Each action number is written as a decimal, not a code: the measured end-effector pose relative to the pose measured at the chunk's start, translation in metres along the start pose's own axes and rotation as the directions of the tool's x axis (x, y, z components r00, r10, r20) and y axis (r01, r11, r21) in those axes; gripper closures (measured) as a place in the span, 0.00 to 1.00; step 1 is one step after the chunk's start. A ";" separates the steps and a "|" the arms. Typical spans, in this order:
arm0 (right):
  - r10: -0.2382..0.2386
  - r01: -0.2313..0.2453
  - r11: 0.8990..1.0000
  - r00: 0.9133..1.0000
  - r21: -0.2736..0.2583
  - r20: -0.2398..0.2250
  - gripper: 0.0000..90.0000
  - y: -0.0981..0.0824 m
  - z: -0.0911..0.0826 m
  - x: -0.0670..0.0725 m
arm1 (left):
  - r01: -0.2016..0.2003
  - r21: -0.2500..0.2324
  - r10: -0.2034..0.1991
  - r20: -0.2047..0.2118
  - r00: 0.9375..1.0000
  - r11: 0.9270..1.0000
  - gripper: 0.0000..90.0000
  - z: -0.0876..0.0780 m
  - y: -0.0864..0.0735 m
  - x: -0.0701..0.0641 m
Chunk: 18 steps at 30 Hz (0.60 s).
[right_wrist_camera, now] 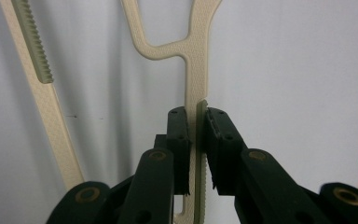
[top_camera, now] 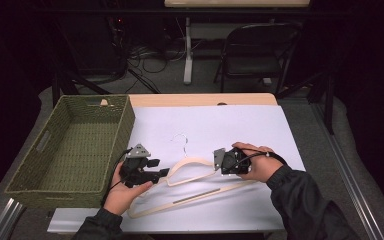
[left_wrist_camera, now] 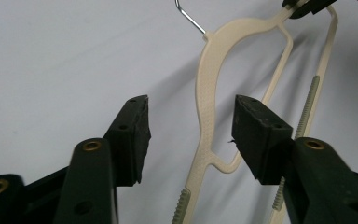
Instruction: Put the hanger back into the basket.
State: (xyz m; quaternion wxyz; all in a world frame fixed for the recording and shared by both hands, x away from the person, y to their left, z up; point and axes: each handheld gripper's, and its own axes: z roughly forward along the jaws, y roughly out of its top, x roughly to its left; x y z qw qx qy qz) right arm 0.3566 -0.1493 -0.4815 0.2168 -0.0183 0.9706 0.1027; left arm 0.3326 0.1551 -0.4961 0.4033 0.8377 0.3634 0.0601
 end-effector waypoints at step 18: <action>-0.008 0.008 1.000 1.000 -0.020 0.019 0.89 -0.001 0.000 0.002 | 0.043 0.106 -0.055 0.112 0.992 0.993 0.66 0.031 0.000 0.006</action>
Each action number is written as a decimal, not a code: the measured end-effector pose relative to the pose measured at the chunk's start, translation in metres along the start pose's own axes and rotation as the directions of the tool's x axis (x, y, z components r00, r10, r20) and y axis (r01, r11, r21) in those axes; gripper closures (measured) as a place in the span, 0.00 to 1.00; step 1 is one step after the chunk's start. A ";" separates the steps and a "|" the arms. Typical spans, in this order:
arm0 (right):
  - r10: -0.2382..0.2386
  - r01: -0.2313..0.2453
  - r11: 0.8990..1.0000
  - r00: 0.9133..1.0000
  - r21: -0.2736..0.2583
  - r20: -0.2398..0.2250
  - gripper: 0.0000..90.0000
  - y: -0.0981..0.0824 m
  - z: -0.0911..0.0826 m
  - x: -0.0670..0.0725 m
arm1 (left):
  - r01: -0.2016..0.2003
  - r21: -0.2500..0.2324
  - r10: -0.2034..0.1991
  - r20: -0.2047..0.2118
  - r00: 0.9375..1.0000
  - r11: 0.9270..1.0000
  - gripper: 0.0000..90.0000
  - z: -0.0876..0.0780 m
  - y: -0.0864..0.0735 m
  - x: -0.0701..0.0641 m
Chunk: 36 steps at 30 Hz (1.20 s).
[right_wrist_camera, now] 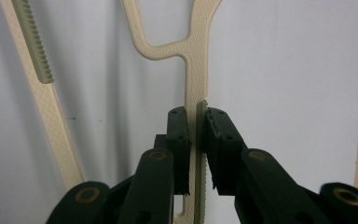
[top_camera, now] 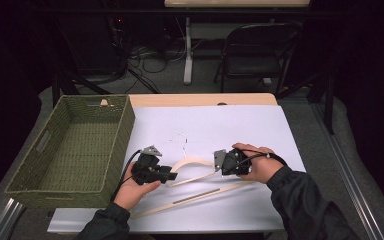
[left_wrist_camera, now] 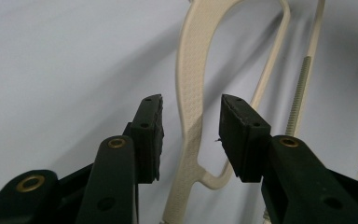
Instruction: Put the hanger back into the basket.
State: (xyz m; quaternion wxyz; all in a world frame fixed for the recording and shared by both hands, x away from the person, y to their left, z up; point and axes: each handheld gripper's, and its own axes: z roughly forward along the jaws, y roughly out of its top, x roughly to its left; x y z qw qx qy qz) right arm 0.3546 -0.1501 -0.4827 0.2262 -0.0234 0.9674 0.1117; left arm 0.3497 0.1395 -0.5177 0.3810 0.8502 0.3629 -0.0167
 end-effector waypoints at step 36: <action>-0.037 0.039 0.999 0.997 -0.026 0.066 0.89 0.002 -0.006 0.004 | -0.105 0.102 0.098 0.078 0.992 0.989 0.66 -0.003 -0.020 -0.005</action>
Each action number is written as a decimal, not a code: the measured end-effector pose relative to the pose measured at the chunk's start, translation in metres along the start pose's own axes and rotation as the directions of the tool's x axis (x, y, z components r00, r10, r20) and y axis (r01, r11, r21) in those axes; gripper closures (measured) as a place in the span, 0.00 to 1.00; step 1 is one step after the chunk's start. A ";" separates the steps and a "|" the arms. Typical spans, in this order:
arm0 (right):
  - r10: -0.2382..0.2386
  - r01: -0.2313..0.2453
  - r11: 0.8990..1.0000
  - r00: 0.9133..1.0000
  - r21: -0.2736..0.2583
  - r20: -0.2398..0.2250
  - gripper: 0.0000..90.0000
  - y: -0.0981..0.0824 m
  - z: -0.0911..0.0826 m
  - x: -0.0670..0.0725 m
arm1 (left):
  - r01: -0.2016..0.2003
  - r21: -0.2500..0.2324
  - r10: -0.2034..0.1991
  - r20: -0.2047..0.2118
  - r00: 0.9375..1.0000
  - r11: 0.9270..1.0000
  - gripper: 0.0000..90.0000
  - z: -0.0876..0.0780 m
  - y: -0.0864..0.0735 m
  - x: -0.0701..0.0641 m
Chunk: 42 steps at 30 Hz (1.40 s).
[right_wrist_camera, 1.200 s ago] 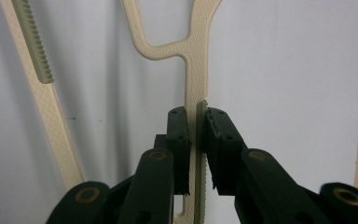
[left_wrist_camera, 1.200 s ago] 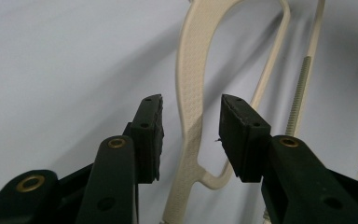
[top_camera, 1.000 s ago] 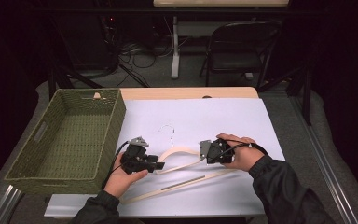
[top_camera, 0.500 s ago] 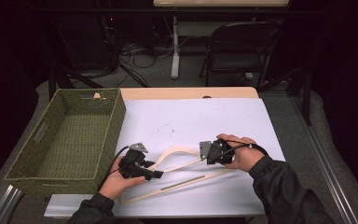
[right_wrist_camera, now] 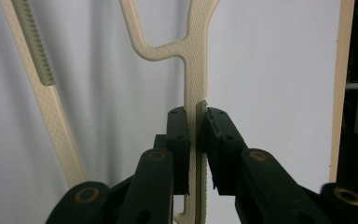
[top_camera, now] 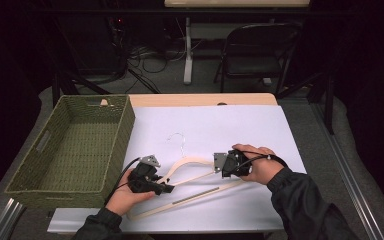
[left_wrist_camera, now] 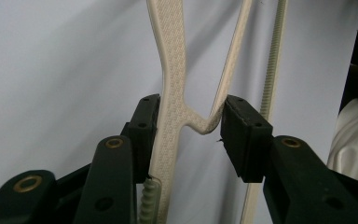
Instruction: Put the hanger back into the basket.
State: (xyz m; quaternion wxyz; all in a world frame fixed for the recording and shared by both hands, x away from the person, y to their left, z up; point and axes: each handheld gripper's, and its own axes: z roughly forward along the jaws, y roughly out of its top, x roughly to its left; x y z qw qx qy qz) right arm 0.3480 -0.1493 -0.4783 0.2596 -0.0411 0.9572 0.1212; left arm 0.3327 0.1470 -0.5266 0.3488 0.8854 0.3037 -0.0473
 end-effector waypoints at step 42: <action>0.290 -0.254 0.936 0.949 -0.244 0.123 0.54 -0.031 -0.051 -0.011 | -0.057 -0.194 0.046 -0.063 0.997 0.979 0.97 -0.067 0.000 -0.040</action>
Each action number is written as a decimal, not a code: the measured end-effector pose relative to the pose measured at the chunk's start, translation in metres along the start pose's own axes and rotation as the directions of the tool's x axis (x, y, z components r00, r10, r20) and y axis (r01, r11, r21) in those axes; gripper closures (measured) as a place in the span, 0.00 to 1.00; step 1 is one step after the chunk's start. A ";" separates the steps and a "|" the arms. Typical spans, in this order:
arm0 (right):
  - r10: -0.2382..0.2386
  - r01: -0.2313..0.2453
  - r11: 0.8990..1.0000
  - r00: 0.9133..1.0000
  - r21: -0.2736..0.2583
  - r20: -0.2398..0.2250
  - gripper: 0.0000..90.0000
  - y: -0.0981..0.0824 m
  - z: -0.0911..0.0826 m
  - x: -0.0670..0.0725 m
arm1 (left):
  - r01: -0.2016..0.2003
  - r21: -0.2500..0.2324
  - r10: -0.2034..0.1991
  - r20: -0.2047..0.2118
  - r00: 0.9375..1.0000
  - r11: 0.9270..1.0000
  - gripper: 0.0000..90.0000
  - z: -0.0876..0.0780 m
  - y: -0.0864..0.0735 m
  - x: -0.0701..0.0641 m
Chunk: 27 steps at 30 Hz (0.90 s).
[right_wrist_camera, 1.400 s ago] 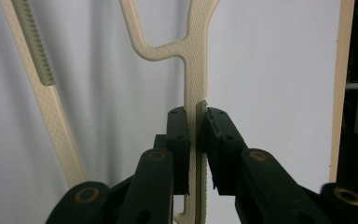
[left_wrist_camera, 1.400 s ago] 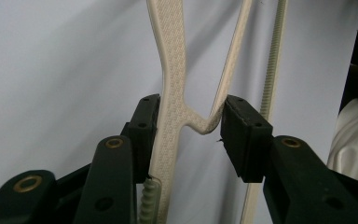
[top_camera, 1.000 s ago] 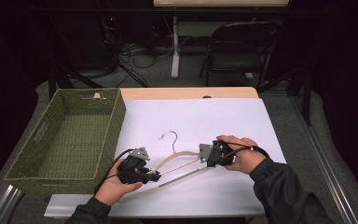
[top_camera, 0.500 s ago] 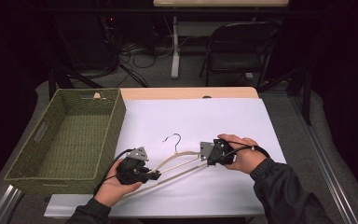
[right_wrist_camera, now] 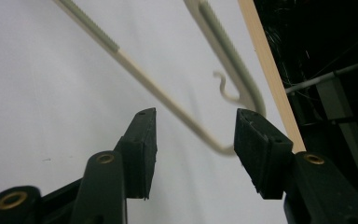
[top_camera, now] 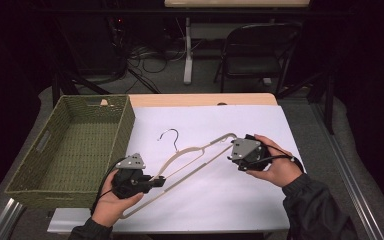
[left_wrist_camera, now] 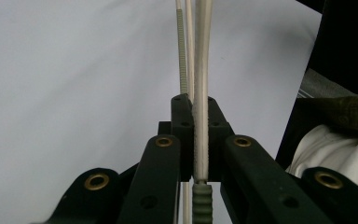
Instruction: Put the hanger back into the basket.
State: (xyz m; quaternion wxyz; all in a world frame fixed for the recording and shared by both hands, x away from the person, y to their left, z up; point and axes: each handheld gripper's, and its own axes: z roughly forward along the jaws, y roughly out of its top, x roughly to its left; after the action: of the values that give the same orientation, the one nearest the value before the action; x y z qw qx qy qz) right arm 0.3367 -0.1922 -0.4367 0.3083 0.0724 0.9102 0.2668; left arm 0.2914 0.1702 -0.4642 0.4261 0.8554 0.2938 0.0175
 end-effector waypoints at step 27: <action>0.323 -0.321 0.946 0.945 0.053 -0.038 0.47 -0.061 -0.017 0.003 | -0.005 -0.062 -0.003 -0.129 0.992 0.998 0.97 -0.086 0.033 0.032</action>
State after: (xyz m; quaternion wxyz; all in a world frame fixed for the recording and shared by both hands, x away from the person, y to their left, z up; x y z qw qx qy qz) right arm 0.3265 -0.2508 -0.4592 0.2376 0.2210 0.8990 0.2941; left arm 0.3101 0.2335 -0.3916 0.4326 0.8391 0.3194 0.0821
